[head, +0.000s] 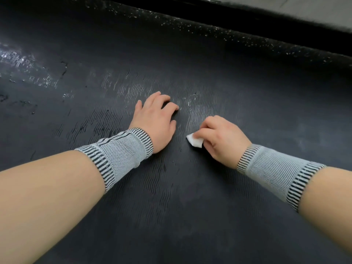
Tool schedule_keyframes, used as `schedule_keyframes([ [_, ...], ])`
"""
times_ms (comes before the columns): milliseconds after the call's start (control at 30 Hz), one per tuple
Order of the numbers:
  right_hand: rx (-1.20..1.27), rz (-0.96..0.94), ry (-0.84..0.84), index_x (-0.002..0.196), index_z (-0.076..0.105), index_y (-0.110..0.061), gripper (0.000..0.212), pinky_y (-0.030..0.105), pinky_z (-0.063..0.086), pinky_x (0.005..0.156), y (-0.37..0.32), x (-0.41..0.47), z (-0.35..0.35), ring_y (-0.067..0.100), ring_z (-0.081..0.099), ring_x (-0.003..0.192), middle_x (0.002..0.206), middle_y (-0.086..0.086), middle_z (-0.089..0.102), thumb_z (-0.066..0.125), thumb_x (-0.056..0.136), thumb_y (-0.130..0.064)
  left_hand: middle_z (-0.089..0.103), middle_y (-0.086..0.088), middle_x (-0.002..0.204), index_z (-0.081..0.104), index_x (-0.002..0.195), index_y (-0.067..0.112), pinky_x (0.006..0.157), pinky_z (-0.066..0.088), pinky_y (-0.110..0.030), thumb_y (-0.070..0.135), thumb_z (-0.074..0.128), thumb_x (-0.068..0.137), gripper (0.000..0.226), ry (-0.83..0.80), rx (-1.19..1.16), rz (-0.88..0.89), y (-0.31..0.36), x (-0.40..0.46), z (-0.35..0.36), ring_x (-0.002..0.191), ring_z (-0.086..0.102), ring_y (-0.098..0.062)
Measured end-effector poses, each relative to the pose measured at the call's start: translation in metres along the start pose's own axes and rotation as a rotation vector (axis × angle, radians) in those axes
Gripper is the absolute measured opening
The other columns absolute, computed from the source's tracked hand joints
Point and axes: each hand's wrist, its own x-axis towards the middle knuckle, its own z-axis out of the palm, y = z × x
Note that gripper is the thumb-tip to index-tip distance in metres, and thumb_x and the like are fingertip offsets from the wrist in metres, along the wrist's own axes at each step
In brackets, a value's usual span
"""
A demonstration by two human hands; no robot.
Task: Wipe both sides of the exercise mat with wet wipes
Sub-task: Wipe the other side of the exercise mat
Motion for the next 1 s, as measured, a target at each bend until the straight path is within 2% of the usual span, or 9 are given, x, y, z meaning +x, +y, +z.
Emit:
schedule_keyframes([
  [133, -0.108, 0.176, 0.055, 0.099, 0.070, -0.012, 0.026, 0.041, 0.050, 0.075, 0.026, 0.045, -0.012, 0.035, 0.055, 0.092, 0.100, 0.013, 0.059, 0.048, 0.086, -0.014, 0.000, 0.000, 0.164, 0.017, 0.155, 0.029, 0.118, 0.009, -0.055, 0.038, 0.041, 0.101, 0.060, -0.055, 0.047, -0.007, 0.008, 0.030, -0.003, 0.151, -0.004, -0.023],
  [267, -0.150, 0.331, 0.055, 0.115, 0.064, -0.016, 0.028, 0.036, 0.041, 0.087, 0.042, 0.071, -0.021, 0.030, 0.049, 0.109, 0.118, 0.009, 0.053, 0.047, 0.093, -0.015, -0.008, 0.003, 0.165, 0.007, 0.156, 0.031, 0.118, 0.006, -0.058, 0.044, 0.032, 0.102, 0.061, -0.122, 0.088, -0.015, 0.009, 0.048, -0.004, 0.151, -0.008, -0.023],
  [333, -0.141, 0.324, 0.054, 0.112, 0.066, -0.014, 0.027, 0.037, 0.043, 0.084, 0.038, 0.065, -0.017, 0.032, 0.051, 0.105, 0.114, 0.010, 0.055, 0.049, 0.090, -0.012, -0.008, 0.004, 0.165, 0.004, 0.156, 0.033, 0.118, 0.004, -0.057, 0.046, 0.028, 0.103, 0.060, -0.142, 0.111, -0.018, 0.008, 0.049, 0.000, 0.151, -0.008, -0.022],
  [467, -0.041, 0.107, 0.084, 0.086, 0.071, -0.010, 0.026, 0.036, 0.049, 0.057, 0.023, 0.021, -0.008, 0.035, 0.059, 0.074, 0.084, 0.011, 0.060, 0.045, 0.080, -0.013, -0.008, 0.006, 0.164, 0.004, 0.156, 0.034, 0.119, 0.003, -0.055, 0.046, 0.027, 0.103, 0.060, -0.130, 0.102, -0.021, 0.007, 0.048, 0.001, 0.151, -0.009, -0.021],
  [600, 0.013, 0.027, 0.021, 0.084, 0.070, -0.012, 0.036, 0.033, 0.050, 0.050, 0.022, 0.007, -0.009, 0.029, 0.057, 0.069, 0.080, 0.006, 0.059, 0.035, 0.079, -0.020, -0.008, 0.005, 0.164, 0.004, 0.156, 0.034, 0.119, 0.003, -0.055, 0.046, 0.028, 0.103, 0.060, -0.128, 0.101, -0.027, 0.009, 0.048, 0.001, 0.151, -0.009, -0.021],
  [700, -0.042, 0.050, 0.060, 0.083, 0.072, -0.013, 0.034, 0.032, 0.048, 0.058, 0.036, 0.034, -0.013, 0.031, 0.059, 0.070, 0.081, 0.008, 0.060, 0.039, 0.079, -0.020, -0.008, 0.006, 0.164, 0.004, 0.156, 0.035, 0.119, 0.003, -0.055, 0.047, 0.028, 0.102, 0.060, -0.121, 0.101, -0.030, 0.009, 0.047, 0.001, 0.151, -0.008, -0.021],
  [767, -0.103, 0.134, 0.104, 0.094, 0.072, -0.012, 0.027, 0.037, 0.049, 0.069, 0.050, 0.061, -0.018, 0.036, 0.059, 0.085, 0.094, 0.013, 0.060, 0.048, 0.083, -0.013, -0.008, 0.006, 0.164, 0.003, 0.156, 0.035, 0.119, 0.002, -0.054, 0.047, 0.028, 0.102, 0.060, -0.126, 0.101, -0.026, 0.008, 0.047, 0.000, 0.151, -0.008, -0.021],
  [867, -0.152, 0.344, 0.085, 0.114, 0.066, -0.017, 0.028, 0.034, 0.042, 0.086, 0.072, 0.093, -0.027, 0.030, 0.051, 0.109, 0.115, 0.009, 0.054, 0.049, 0.092, -0.015, -0.008, 0.006, 0.164, 0.003, 0.156, 0.036, 0.119, 0.002, -0.055, 0.048, 0.027, 0.102, 0.060, -0.138, 0.105, -0.011, 0.008, 0.048, -0.001, 0.151, -0.008, -0.020],
  [1000, -0.140, 0.374, 0.070, 0.114, 0.066, -0.017, 0.028, 0.035, 0.043, 0.088, 0.067, 0.093, -0.026, 0.029, 0.052, 0.108, 0.115, 0.008, 0.054, 0.049, 0.091, -0.015, -0.008, 0.006, 0.164, 0.003, 0.156, 0.036, 0.120, 0.003, -0.055, 0.048, 0.026, 0.102, 0.060, -0.137, 0.105, -0.014, 0.007, 0.047, -0.001, 0.151, -0.009, -0.020],
])
